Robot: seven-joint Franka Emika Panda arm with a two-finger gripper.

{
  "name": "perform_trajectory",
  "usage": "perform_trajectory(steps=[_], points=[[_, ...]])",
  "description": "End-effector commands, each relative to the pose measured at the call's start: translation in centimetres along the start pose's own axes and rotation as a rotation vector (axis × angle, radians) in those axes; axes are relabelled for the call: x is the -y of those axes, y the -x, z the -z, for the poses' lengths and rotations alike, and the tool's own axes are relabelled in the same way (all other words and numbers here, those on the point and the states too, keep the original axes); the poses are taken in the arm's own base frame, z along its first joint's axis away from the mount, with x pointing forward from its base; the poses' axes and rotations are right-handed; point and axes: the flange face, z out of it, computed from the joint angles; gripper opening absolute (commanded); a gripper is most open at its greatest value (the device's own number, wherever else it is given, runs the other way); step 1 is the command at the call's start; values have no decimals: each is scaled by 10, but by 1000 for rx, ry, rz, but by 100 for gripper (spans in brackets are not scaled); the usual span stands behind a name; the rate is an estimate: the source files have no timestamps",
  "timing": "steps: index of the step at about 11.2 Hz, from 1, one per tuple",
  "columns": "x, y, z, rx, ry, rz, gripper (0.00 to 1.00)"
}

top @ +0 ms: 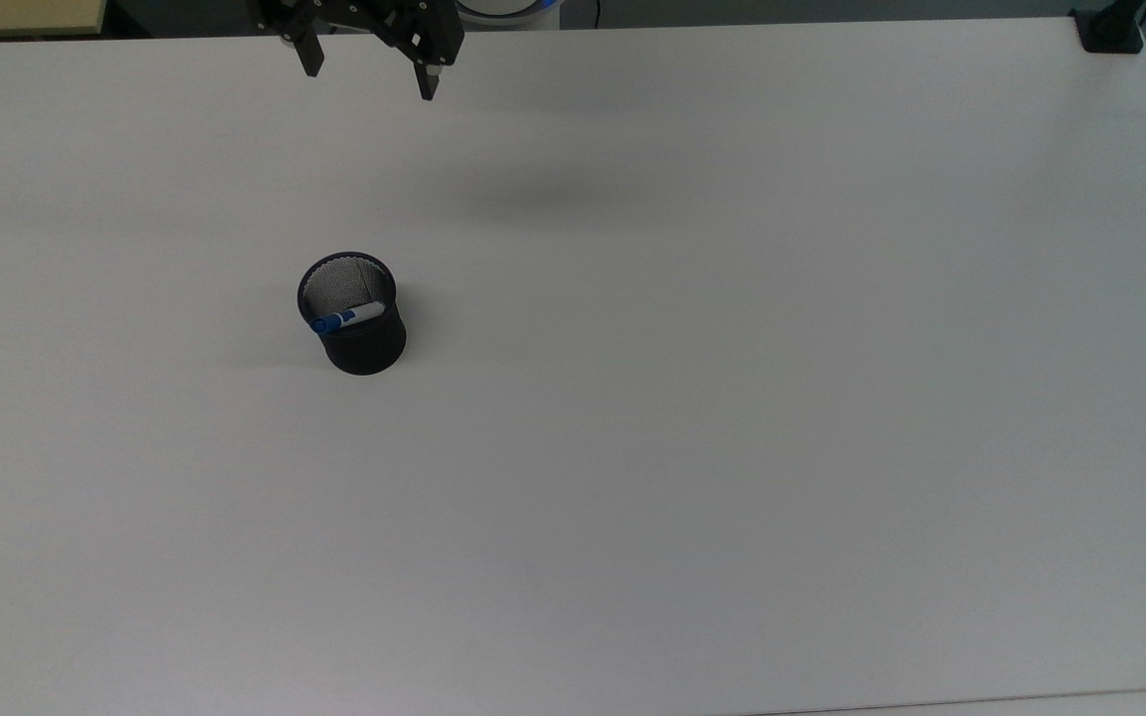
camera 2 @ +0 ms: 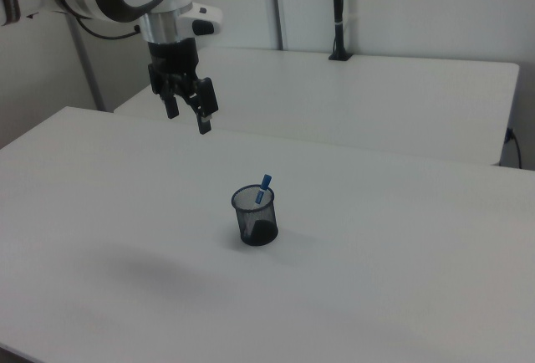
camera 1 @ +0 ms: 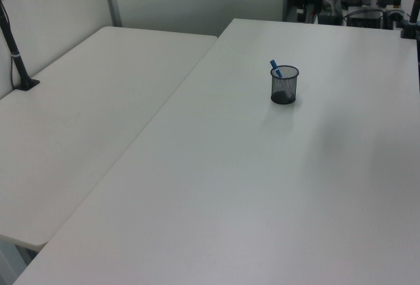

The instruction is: Remove the marker

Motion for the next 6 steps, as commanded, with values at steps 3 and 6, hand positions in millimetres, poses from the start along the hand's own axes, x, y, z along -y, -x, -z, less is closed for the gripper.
perform_trajectory(steps=[3, 6], points=[[-2, 8, -2, 37, -39, -5, 100], [-4, 7, -3, 42, -63, -13, 100]])
